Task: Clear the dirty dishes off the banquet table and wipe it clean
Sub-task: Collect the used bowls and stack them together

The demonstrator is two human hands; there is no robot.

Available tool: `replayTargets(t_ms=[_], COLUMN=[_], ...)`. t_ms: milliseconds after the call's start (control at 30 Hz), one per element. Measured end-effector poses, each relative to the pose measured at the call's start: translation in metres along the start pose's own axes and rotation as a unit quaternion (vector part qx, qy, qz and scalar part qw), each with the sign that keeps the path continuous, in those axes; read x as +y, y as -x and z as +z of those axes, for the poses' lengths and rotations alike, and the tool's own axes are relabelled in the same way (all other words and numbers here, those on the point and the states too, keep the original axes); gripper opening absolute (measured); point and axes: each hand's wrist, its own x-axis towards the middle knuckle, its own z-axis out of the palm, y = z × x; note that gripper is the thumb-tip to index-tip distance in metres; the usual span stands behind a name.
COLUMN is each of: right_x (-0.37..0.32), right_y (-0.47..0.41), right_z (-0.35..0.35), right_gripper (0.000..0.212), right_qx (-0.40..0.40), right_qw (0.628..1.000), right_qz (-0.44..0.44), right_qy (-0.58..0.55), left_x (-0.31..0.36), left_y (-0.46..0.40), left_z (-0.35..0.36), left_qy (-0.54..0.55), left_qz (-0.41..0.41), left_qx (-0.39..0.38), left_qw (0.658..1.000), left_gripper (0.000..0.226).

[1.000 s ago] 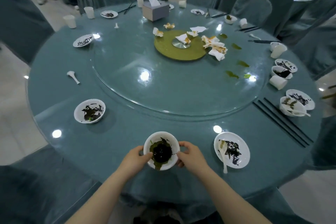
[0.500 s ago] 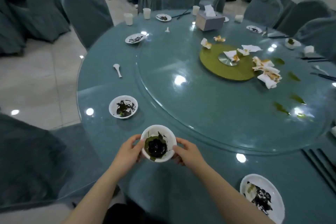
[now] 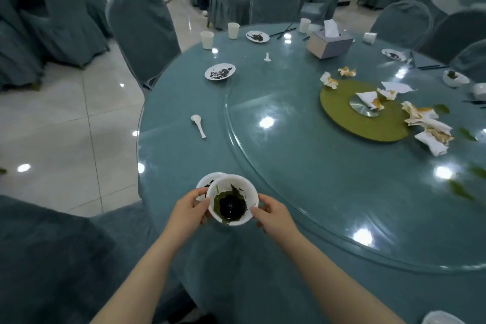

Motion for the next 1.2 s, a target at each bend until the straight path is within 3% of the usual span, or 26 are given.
replayTargets(t_ms=[267, 467, 633, 800, 1200], right_x=[-0.01, 0.0, 0.008, 0.021, 0.052], right_y=[-0.042, -0.049, -0.05, -0.034, 0.108], right_z=[0.038, 0.056, 0.063, 0.054, -0.023], right_gripper=[0.03, 0.032, 0.029, 0.027, 0.02], right_qx=[0.028, 0.033, 0.043, 0.108, 0.285], right_qw=[0.999, 0.997, 0.996, 0.987, 0.94], right_qz=[0.019, 0.037, 0.08, 0.105, 0.093], right_qy=[0.037, 0.052, 0.006, -0.055, -0.162], left_x=[-0.011, -0.032, -0.037, -0.032, 0.026], left_y=[-0.061, -0.073, -0.08, -0.079, 0.0], left_z=[-0.027, -0.036, -0.032, -0.02, 0.078], left_qy=[-0.062, -0.255, -0.148, -0.125, -0.171], left_qz=[-0.023, -0.031, -0.078, -0.073, 0.063], left_qx=[-0.08, -0.149, -0.165, -0.186, -0.343], left_qw=[0.995, 0.955, 0.972, 0.972, 0.922], left_gripper=[0.033, 0.055, 0.042, 0.038, 0.038])
